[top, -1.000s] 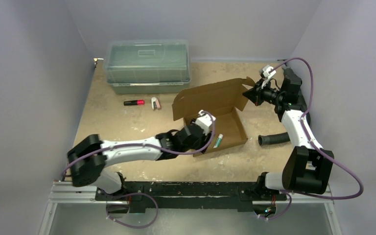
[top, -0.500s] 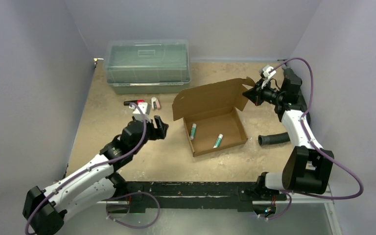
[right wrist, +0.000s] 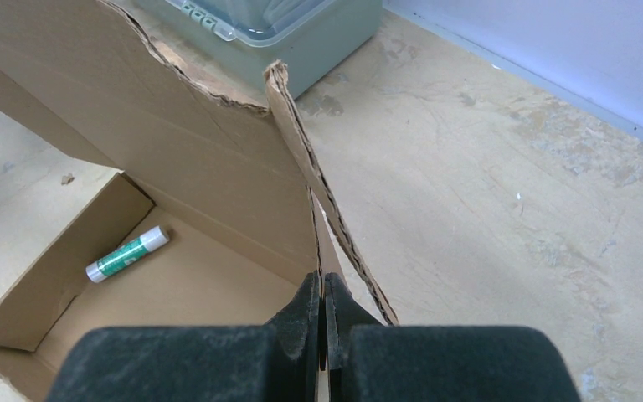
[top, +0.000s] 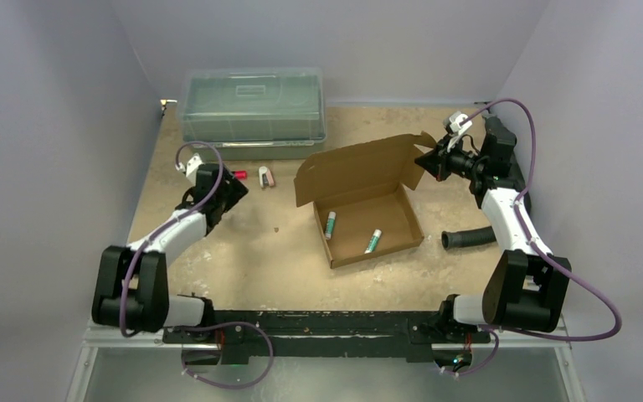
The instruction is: Fold the paper box
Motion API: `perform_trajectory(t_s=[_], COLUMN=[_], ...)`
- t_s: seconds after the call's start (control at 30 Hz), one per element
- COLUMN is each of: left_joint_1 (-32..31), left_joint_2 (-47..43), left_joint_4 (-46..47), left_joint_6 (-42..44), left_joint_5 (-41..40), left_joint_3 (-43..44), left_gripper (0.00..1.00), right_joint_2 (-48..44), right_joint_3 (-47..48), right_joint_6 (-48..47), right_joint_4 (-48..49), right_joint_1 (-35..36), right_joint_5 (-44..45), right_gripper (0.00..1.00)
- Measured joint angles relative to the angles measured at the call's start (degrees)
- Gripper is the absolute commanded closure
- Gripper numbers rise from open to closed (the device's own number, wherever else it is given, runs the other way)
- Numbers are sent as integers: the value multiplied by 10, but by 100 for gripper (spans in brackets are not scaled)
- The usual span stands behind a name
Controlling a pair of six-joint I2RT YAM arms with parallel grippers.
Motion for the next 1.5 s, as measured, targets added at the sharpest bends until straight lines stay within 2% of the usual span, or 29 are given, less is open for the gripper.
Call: perform_trajectory(t_s=[0.3, 0.53, 0.83, 0.97, 1.13, 1.2, 1.27, 1.5], left_joint_1=[74, 89, 107, 111, 117, 119, 120, 123], left_joint_2=[160, 262, 313, 362, 421, 433, 436, 407], left_joint_4=[-42, -103, -139, -211, -300, -316, -323, -281], left_joint_6=[-140, -210, -263, -272, -268, -266, -262, -251], left_joint_5=[12, 42, 70, 70, 80, 88, 94, 103], left_joint_3=[131, 213, 283, 363, 454, 472, 475, 421], left_gripper=[31, 32, 34, 50, 61, 68, 79, 98], right_joint_2=[0, 0, 0, 0, 0, 0, 0, 0], right_joint_3=[0, 0, 0, 0, 0, 0, 0, 0], right_joint_6=[0, 0, 0, 0, 0, 0, 0, 0], right_joint_4=[0, 0, 0, 0, 0, 0, 0, 0], right_joint_1=[-1, -1, -1, -1, -1, -1, -1, -1], right_joint_5=[-1, -2, -2, -2, -2, -2, -2, -2], right_gripper=[100, 100, 100, 100, 100, 100, 100, 100])
